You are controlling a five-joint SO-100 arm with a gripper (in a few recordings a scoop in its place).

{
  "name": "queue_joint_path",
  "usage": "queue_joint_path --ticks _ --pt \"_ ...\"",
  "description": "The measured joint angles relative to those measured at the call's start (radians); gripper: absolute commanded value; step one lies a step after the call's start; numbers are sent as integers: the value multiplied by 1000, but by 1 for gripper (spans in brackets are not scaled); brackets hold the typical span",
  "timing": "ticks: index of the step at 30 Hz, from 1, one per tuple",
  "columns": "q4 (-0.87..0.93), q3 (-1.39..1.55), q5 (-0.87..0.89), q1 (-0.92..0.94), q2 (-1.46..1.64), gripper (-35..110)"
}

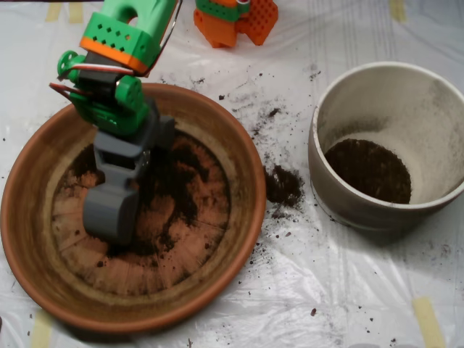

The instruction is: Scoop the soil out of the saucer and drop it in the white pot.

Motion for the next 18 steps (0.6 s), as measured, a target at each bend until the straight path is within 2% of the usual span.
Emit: queue_joint_path --ticks 4,10,18 --pt "43 -52 -26 -6 -37 47" --pt "40 -83 -63 3 -41 30" --pt "-121 130 -109 15 127 24"
